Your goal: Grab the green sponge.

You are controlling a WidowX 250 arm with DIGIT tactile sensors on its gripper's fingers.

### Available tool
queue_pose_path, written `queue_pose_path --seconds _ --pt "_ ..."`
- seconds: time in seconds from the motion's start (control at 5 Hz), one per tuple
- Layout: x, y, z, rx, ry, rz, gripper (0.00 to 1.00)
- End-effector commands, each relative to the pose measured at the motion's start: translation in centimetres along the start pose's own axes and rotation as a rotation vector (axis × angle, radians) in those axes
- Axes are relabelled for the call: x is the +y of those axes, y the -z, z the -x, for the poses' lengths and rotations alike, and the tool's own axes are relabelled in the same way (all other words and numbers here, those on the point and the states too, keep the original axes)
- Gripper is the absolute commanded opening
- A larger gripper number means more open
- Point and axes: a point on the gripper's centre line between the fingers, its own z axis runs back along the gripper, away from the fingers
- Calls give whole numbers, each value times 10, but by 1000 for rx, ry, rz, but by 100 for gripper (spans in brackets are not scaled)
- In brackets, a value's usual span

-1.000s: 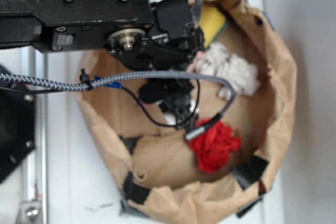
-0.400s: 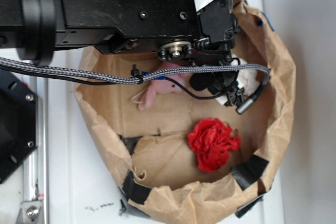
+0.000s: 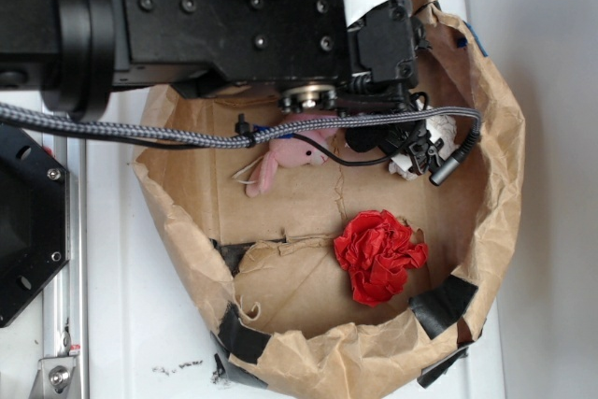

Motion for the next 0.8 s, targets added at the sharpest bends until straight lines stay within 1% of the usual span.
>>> queue_pose_path --seconds 0.0,0.4,0.6 --pt "12 8 -14 -73 -51 -25 100" --pt "17 9 -17 -107 -125 -39 100" --pt "16 15 -17 -135 -135 -51 100"
